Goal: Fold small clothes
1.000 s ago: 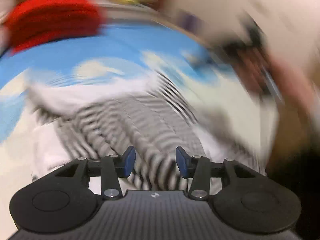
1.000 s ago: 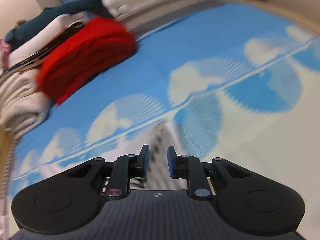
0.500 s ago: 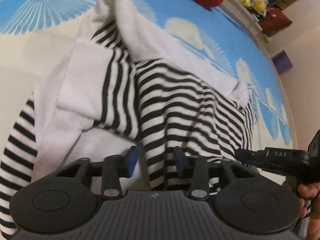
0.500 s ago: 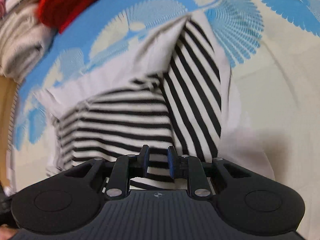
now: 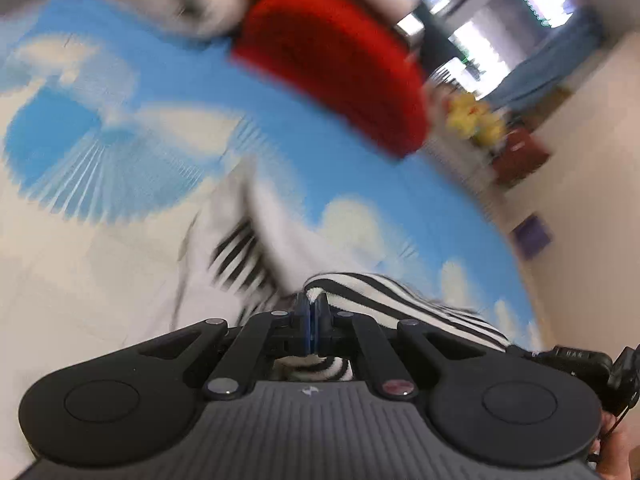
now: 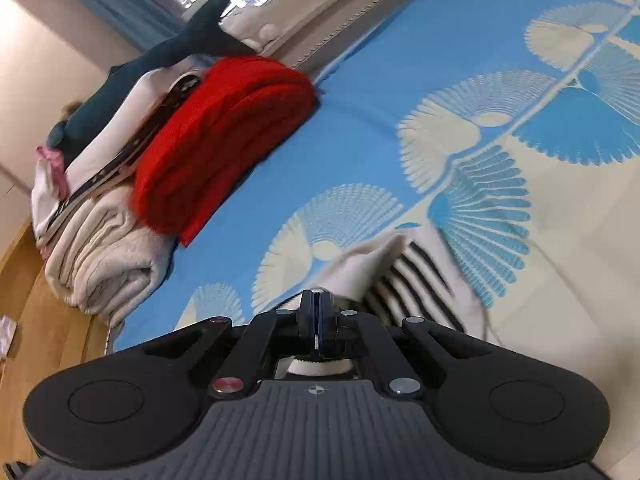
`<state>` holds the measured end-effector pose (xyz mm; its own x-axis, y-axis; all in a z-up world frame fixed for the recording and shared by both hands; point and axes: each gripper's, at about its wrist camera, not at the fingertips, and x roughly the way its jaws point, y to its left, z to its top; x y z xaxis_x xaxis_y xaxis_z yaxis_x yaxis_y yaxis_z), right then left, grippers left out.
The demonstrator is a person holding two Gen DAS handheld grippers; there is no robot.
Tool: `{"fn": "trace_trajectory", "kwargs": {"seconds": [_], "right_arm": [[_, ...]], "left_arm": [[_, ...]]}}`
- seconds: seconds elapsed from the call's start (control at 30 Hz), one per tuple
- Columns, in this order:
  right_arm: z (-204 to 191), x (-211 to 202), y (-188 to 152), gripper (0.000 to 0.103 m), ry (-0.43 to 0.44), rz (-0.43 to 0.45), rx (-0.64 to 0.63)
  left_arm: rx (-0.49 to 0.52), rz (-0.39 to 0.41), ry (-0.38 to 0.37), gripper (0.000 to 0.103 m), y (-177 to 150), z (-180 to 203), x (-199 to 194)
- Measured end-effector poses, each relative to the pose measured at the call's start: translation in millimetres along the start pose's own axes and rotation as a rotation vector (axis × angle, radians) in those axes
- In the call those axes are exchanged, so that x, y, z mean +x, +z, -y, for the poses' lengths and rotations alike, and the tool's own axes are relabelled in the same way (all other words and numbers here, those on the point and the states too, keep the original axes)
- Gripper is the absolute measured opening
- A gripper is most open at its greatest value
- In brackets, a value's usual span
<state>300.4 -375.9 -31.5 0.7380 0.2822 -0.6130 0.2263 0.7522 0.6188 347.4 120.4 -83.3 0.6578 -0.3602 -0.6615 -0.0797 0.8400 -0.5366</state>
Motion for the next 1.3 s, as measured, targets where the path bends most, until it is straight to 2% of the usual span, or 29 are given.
{"fn": "trace_trajectory", "kwargs": {"seconds": [0.1,0.17,0.2,0.23,0.3,0.33,0.4,0.43,0.47,0.5,0.53,0.57,0.67,0.7,0.77,0.83,0.87,0.9,0.93,0.97,1.03,1.07,1.13,1.2,1.23,1.3], "right_arm": [[20,34,-14,0.001,-0.170,-0.187,0.028],[34,55,-25,0.001,-0.264,-0.293,0.060],[40,58,-31,0.003,-0.278,-0.309,0.088],[42,57,-33,0.006,-0.278,-0.301,0.110],[34,53,-31,0.007,-0.260,-0.266,0.097],[28,51,-30,0.019,-0.249,-0.250,0.079],[23,51,-32,0.036,-0.245,-0.246,0.048],[24,54,-34,0.036,-0.248,-0.260,0.038],[25,57,-36,0.036,-0.254,-0.279,0.033],[27,61,-37,0.030,-0.261,-0.295,0.032],[30,63,-37,0.009,-0.261,-0.298,0.029],[28,61,-37,0.002,-0.254,-0.283,0.023],[15,40,-21,0.002,-0.186,-0.150,0.006],[11,34,-14,0.002,-0.166,-0.106,-0.011],[3,24,-8,0.002,-0.197,-0.050,-0.073],[9,35,-13,0.002,-0.270,-0.117,-0.092],[16,45,-18,0.003,-0.296,-0.177,-0.079],[22,55,-23,0.004,-0.330,-0.231,-0.061],[27,61,-28,0.011,-0.356,-0.263,-0.053],[27,63,-30,0.013,-0.367,-0.261,-0.061],[15,58,-26,0.015,-0.360,-0.199,-0.101],[9,53,-24,0.018,-0.345,-0.163,-0.125],[-4,44,-23,0.026,-0.303,-0.094,-0.172],[-11,43,-22,0.026,-0.251,-0.082,-0.200],[-13,46,-23,0.026,-0.219,-0.100,-0.200],[-9,56,-25,0.026,-0.202,-0.147,-0.165]], "left_arm": [[-0.042,-0.223,0.112,0.002,-17,-17,32],[-0.090,-0.263,0.091,0.004,-19,-26,33],[-0.093,-0.251,0.073,0.011,-17,-25,31],[-0.085,-0.228,0.062,0.021,-14,-23,28],[-0.078,-0.179,0.046,0.029,-8,-21,21],[-0.084,-0.165,0.045,0.029,-7,-21,20],[-0.114,-0.167,0.044,0.029,-9,-24,25],[-0.122,-0.174,0.043,0.027,-10,-25,27],[-0.124,-0.176,0.040,0.023,-11,-27,28],[-0.120,-0.175,0.025,0.007,-12,-25,30],[-0.113,-0.168,0.000,0.001,-10,-20,32],[-0.109,-0.138,-0.033,0.001,-7,-15,30],[-0.087,-0.057,-0.115,0.001,2,-2,21],[-0.079,-0.057,-0.112,0.001,2,0,21],[-0.060,-0.139,-0.015,0.001,-1,-4,32],[-0.074,-0.230,0.102,0.003,-11,-17,46],[-0.082,-0.237,0.123,0.005,-13,-20,48],[-0.072,-0.224,0.122,0.007,-12,-19,47],[-0.037,-0.194,0.122,0.007,-9,-13,43],[0.009,-0.147,0.124,0.007,-6,-6,37],[0.097,-0.046,0.110,0.007,-1,11,25],[0.122,-0.026,0.074,0.007,-1,17,23],[0.147,-0.041,-0.005,0.007,-7,28,24],[0.154,-0.108,-0.049,0.008,-14,32,34],[0.163,-0.160,-0.030,0.008,-19,31,42],[0.208,-0.239,0.140,0.004,-28,22,61]]}}
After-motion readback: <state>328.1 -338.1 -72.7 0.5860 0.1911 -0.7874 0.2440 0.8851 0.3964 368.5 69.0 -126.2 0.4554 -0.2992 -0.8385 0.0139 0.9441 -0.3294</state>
